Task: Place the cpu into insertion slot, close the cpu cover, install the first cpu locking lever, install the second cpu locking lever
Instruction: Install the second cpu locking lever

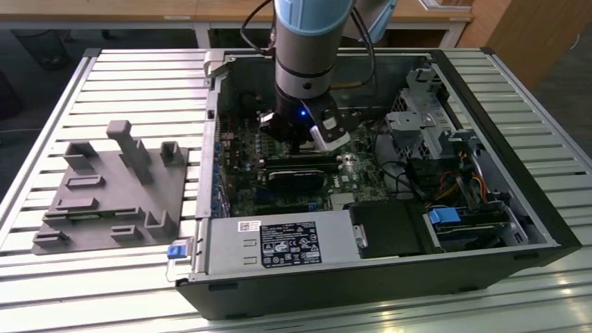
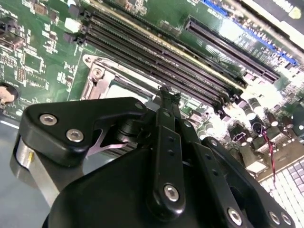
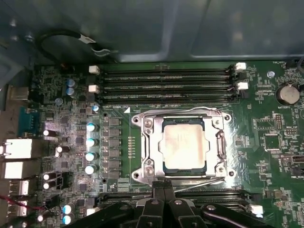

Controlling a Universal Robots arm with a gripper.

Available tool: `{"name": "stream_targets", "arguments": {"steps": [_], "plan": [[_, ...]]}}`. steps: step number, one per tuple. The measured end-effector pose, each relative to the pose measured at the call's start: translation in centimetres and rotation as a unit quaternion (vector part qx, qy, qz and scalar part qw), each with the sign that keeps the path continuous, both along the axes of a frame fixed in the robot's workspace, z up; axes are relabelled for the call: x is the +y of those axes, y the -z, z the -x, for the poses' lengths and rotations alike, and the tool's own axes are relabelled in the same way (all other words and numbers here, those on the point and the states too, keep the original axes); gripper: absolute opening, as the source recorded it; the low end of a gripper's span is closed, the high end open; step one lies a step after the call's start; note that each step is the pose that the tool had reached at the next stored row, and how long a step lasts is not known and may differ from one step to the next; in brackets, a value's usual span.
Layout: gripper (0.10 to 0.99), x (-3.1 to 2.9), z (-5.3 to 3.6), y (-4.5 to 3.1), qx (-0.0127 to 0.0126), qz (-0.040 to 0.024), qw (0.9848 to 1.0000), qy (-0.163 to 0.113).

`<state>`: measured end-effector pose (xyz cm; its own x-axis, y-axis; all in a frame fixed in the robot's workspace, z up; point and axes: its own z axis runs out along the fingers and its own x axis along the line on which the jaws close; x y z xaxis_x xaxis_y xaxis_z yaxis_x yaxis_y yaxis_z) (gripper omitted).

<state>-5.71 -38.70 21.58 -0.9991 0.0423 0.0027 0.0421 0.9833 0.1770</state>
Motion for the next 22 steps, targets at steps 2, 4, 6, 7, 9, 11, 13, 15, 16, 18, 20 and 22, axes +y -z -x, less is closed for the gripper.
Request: {"name": "stream_targets", "arguments": {"steps": [2,4,6,7,9,11,13,15,16,18,20,22], "plan": [[0.106,-0.19,0.17,0.01,0.0,-0.0029,1.0,0.0],[0.106,-0.41,0.26,0.02,0.0,-0.0034,1.0,0.0],[0.106,-0.64,0.36,0.04,0.0,-0.0051,1.0,0.0],[0.106,-0.76,0.42,0.04,0.0,-0.0061,1.0,0.0],[0.106,-1.02,0.54,0.07,0.0,-0.0084,1.0,0.0],[0.106,-1.22,0.71,0.1,0.0,-0.0117,0.9999,0.0],[0.106,-1.28,0.9,0.12,0.0,-0.0162,0.9999,0.0],[0.106,-1.28,1.12,0.17,0.0,-0.0198,0.9998,0.0],[0.106,-1.28,1.24,0.21,0.0,-0.0213,0.9998,0.0],[0.106,-1.27,1.42,0.37,0.0,-0.0239,0.9997,0.0],[0.106,-1.28,1.47,0.6,0.0,-0.0259,0.9997,0.0],[0.106,-1.28,1.5,0.88,0.0,-0.0271,0.9996,0.001]]}}
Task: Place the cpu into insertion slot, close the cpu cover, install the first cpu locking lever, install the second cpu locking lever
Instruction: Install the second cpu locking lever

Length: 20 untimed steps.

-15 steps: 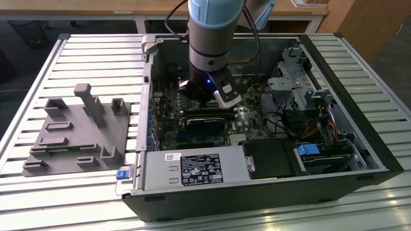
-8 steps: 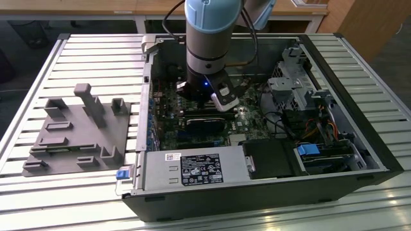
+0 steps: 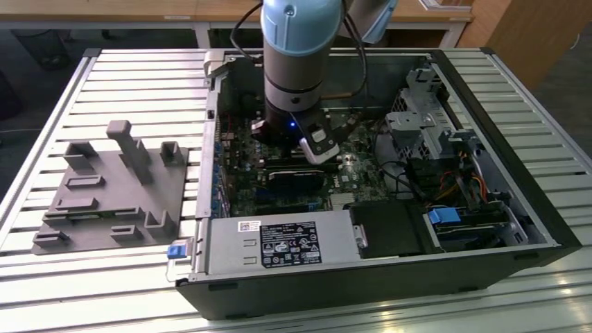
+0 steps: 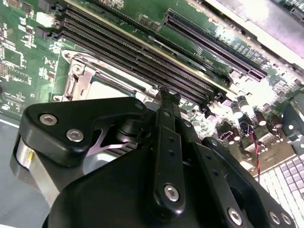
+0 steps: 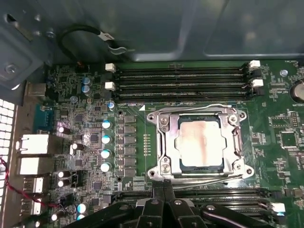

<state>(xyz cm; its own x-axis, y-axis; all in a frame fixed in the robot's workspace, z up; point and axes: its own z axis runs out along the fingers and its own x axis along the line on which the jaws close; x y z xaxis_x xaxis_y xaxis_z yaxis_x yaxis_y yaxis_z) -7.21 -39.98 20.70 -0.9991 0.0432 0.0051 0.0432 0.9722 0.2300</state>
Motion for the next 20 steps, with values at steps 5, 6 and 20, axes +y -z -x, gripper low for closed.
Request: {"name": "stream_targets", "arguments": {"steps": [5,6,20], "plan": [[0.106,0.0,0.23,0.52,0.0,-0.0057,1.0,0.0],[0.106,0.0,0.25,0.6,0.0,-0.0073,1.0,0.0],[0.106,0.11,0.4,1.66,0.0,-0.0271,0.9996,0.002]]}}
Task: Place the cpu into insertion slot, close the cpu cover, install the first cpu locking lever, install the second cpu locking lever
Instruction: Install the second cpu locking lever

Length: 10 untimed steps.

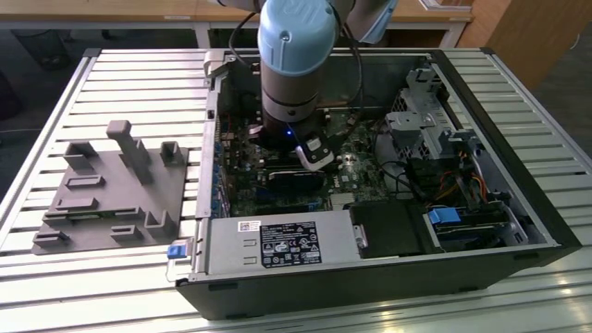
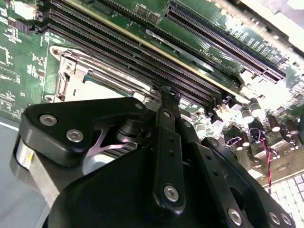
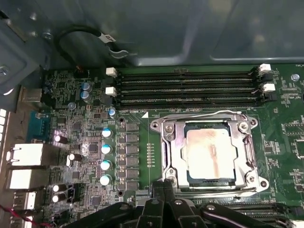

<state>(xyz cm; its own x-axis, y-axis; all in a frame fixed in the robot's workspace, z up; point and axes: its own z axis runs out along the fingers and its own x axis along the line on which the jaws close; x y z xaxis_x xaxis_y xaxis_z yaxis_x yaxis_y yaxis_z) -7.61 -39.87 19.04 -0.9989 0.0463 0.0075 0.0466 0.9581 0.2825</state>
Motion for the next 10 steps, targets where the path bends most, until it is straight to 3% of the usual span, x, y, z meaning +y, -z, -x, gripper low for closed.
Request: {"name": "stream_targets", "arguments": {"steps": [10], "plan": [[0.106,0.06,0.2,-0.07,-0.0001,-0.0036,1.0,0.0]]}}
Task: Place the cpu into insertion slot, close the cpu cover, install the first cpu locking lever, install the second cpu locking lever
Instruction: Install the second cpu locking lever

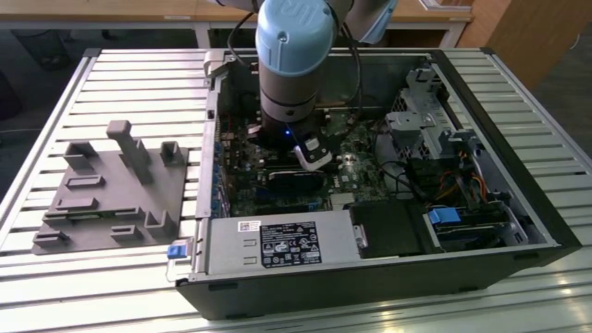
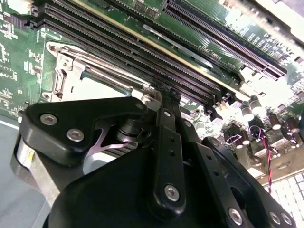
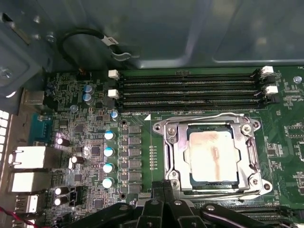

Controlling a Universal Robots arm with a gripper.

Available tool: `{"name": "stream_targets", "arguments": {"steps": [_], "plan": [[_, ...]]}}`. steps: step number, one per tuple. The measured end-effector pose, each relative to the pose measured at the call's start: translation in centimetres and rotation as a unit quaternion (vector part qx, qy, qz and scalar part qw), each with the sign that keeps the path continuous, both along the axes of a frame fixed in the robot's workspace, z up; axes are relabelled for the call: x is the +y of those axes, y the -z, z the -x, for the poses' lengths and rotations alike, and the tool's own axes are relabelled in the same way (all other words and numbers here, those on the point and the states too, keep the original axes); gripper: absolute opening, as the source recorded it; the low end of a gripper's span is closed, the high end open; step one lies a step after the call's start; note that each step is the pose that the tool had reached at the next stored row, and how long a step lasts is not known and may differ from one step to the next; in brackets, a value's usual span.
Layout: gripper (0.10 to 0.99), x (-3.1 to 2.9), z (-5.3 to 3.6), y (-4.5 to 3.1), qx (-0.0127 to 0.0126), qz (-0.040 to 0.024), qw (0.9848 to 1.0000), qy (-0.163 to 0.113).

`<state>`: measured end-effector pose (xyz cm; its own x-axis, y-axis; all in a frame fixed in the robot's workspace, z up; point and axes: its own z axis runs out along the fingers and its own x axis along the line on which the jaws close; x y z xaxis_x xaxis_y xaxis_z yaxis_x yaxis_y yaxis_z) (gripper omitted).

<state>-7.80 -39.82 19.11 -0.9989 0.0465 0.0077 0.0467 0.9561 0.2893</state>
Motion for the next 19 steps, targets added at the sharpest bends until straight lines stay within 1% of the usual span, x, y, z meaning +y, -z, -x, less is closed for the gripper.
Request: {"name": "stream_targets", "arguments": {"steps": [6,16,19], "plan": [[0.106,0.0,-0.01,-0.55,0.0,-0.0013,1.0,0.0],[0.106,0.01,-0.01,-2.02,0.0001,-0.0012,1.0,0.0],[0.106,0.01,-0.01,-2.16,0.0,-0.0013,1.0,0.0]]}}
